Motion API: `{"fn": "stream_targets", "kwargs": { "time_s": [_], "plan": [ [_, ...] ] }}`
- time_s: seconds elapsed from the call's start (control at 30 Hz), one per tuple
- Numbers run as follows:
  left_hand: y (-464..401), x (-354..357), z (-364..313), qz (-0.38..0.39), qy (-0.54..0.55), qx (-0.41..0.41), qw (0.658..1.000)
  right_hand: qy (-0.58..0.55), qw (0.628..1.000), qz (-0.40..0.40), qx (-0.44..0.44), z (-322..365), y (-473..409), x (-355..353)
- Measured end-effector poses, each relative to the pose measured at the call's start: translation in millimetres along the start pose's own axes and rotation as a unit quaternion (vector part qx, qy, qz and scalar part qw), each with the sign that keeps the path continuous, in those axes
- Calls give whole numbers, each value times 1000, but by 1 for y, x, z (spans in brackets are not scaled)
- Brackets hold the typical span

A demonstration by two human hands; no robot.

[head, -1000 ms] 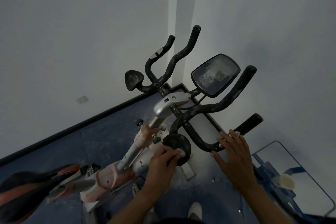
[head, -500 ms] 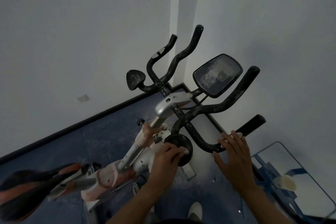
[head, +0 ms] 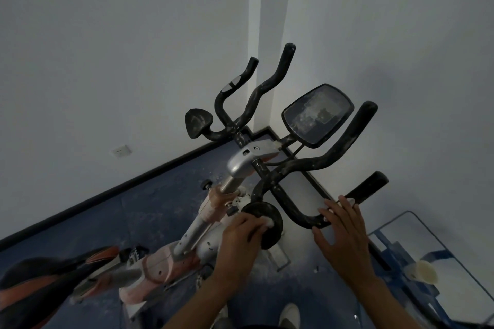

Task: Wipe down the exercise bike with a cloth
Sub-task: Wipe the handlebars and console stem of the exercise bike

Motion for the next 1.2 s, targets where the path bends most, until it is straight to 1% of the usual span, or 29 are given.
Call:
{"fn": "stream_targets", "kwargs": {
  "time_s": [0.1,0.2,0.27,0.33,0.4,0.5,0.6,0.7,0.8,0.87,0.93,1.1,1.2],
  "plan": [
    [-8,25,-20,39,-7,51,998,3,1000,6,5,0,0,-1],
    [-1,24,-9,48,-21,68,996,1,1000,4,5,1,0,-2],
    [4,10,11,23,-43,52,997,0,1000,1,5,1,0,-2],
    [10,-4,32,1,-51,18,999,-2,1000,1,8,1,0,-1],
    [12,-9,38,-7,-51,12,999,-5,1000,3,11,0,0,-1],
    [3,3,15,-18,-28,34,999,0,1000,6,10,1,0,-1],
    [-8,28,-10,9,-29,84,996,6,1000,11,12,2,-1,-2],
    [-7,26,-7,27,-32,96,994,1,1000,11,11,2,-1,-3],
    [2,6,19,13,-63,72,995,-4,1000,7,9,1,-1,-2],
    [6,-6,38,5,-64,39,997,-4,1000,4,11,1,-1,-2],
    [8,-10,44,2,-59,24,998,-4,1000,4,14,1,-1,-2],
    [-12,4,1,-35,-12,34,999,-1,1000,8,13,2,-1,-2],
    [-19,22,-20,-1,-13,68,998,5,1000,13,14,1,0,-1]
  ]
}}
Point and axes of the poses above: each hand's wrist, its own y-axis away from the middle knuckle, its own x-axis out of the palm, z = x × y, the point moved 4 cm from there along -y, towards the middle knuckle, and after that the axes turned 9 degrees about y, right-handed, at the moved point
